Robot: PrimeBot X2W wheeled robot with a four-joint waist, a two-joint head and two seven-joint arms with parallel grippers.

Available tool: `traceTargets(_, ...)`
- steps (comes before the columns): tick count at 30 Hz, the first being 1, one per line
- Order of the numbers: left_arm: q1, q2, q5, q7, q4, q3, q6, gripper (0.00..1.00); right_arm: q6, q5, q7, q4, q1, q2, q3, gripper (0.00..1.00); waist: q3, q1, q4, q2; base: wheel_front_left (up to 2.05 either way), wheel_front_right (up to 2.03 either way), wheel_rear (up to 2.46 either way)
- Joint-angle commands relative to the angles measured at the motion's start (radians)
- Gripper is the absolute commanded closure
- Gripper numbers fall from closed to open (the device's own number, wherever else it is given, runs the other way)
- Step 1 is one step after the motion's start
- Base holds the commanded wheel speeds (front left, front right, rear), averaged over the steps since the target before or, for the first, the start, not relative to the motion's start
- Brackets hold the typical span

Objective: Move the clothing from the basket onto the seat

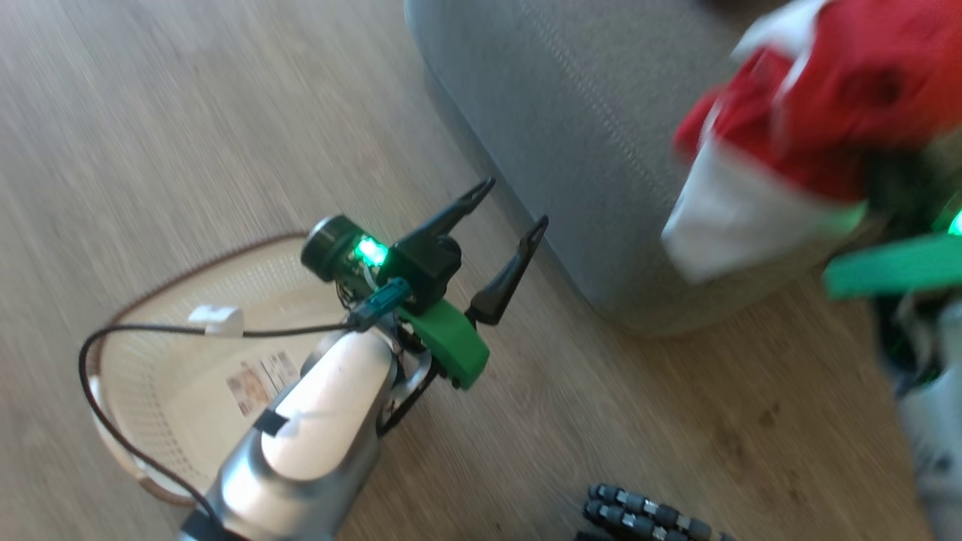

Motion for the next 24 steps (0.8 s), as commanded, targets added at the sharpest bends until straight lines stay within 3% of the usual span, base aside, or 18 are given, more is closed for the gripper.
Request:
traceTargets(1, -0.05, 0.004, 0.012, -0.005, -0.027, 0.022, -0.007, 0.0, 0.0, -0.007, -0.006, -0.021, -0.059, -0.038, -0.002, 1.0, 0.068, -0.0002, 0.0, 0.0, 0.0, 0.0, 0.0)
traceTargets(18, -0.193, 0.042, 0.106, -0.001, 0.006, -0.028, -0.001, 0.0, 0.0, -0.006, -0.006, 0.324, -0.637, -0.235, -0.124, 1.0, 0.398, -0.0002, 0.031, 0.0, 0.0, 0.0, 0.0)
traceTargets(24, -0.226, 0.044, 0.117, 0.005, 0.002, -0.044, 0.004, 0.0, 0.0, -0.051, -0.006, 0.551, -0.785, -0.328, -0.21, 1.0, 0.473, -0.0002, 0.085, 0.0, 0.0, 0.0, 0.0)
